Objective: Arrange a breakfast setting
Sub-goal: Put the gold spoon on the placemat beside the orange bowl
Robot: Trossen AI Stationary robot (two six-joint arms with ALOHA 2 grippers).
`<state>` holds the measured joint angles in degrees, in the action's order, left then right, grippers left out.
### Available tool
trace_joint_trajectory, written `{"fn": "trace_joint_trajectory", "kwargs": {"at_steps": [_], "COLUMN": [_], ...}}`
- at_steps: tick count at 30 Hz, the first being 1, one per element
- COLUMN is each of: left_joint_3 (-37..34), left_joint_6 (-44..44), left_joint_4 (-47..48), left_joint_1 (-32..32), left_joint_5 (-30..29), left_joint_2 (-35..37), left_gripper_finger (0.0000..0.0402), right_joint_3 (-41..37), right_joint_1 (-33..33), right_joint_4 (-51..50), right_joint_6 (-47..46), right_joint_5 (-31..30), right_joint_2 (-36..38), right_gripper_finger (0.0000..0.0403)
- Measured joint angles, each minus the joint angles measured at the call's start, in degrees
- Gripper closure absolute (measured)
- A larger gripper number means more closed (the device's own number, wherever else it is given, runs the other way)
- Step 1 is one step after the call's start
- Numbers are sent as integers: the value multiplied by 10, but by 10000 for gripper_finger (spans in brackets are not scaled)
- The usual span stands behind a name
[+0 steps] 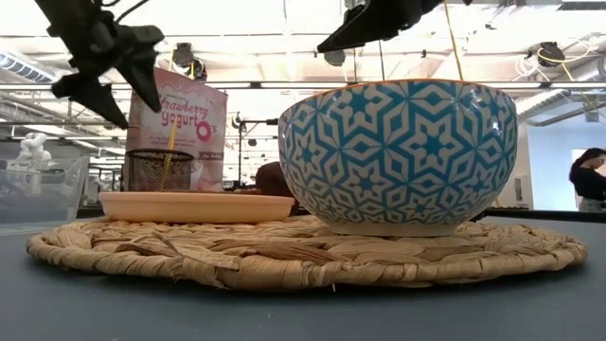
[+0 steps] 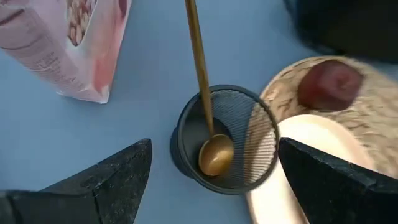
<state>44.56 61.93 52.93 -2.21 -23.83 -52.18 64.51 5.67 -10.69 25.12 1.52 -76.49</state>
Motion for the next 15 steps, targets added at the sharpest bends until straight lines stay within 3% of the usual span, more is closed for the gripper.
{"fn": "trace_joint_trajectory", "kwargs": {"at_steps": [8,15], "left_joint_3": [0,0], "left_joint_6": [8,22], "left_joint_4": [-22,-66], "left_joint_1": [0,25], "left_joint_5": [-55,-90], "left_joint_2": [-88,-129], "left_gripper_finger": [48,48], "right_joint_3": [-64,-82], "right_joint_1": [0,0], "right_joint_4": [158,196], "right_joint_6": [-4,-5], "right_joint_5": [0,0], "right_joint_2": [0,0], "right_gripper_finger": [5,5]}}
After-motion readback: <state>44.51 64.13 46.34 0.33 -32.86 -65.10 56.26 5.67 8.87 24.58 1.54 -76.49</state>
